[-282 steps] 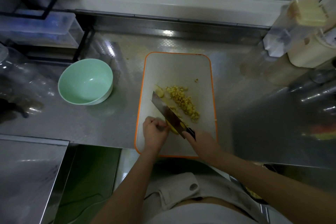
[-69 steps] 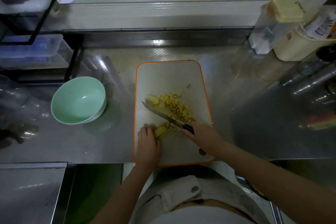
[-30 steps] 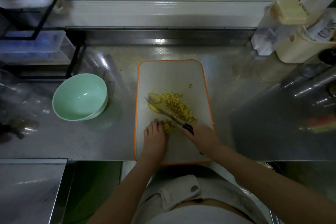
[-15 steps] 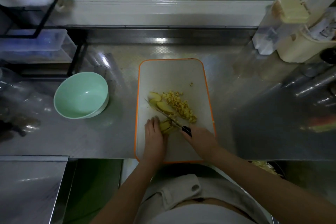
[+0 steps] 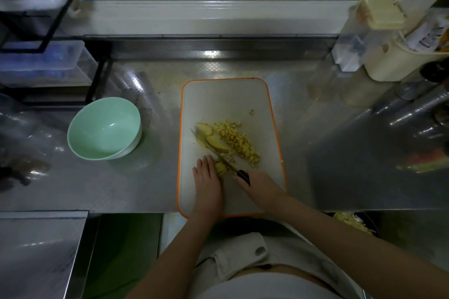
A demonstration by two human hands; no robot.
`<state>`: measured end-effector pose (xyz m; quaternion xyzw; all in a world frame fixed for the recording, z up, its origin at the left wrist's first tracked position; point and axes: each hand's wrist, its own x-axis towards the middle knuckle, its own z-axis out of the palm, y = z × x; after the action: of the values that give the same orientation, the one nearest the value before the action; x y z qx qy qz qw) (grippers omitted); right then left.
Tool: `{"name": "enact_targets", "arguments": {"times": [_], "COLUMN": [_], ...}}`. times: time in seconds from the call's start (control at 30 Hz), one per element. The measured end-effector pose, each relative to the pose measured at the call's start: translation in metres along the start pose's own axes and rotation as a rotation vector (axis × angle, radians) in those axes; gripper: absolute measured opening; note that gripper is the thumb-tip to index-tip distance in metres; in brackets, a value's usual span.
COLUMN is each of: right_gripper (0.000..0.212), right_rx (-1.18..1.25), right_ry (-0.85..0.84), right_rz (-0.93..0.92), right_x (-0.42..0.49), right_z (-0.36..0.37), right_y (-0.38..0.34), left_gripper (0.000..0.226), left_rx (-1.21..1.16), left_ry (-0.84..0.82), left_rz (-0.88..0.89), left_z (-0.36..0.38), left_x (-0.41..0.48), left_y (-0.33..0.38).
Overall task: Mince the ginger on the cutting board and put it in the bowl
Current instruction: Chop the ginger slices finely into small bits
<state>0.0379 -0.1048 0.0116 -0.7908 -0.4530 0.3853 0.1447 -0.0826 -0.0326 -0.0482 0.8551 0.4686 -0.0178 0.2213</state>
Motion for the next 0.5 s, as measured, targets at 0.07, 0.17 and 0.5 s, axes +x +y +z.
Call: {"name": "enact_targets", "arguments": {"times": [0.07, 0.17, 0.5], "right_gripper": [0.041, 0.042, 0.037], "right_rx": [-0.014, -0.044, -0.086], "right_ry": [-0.008, 0.012, 0.044], "right_rz": [0.004, 0.01, -0.023], "right_x": [0.0022, 0.0016, -0.0069], "right_z": [-0.0045, -0.0085, -0.0058], "right_y": [0.0036, 0.0066, 0.0041], "left_gripper": [0.058, 0.055, 0.05], "left_rx": [0.068, 0.14, 0.197], "left_ry": [0.009, 0.075, 0.046], "left_rz": [0.02, 0.024, 0.009], "left_z": [-0.0028, -0.0023, -0.0111], "left_x": [-0.0029, -0.003, -0.002], "left_y": [0.0003, -0.0013, 0.0036]}}
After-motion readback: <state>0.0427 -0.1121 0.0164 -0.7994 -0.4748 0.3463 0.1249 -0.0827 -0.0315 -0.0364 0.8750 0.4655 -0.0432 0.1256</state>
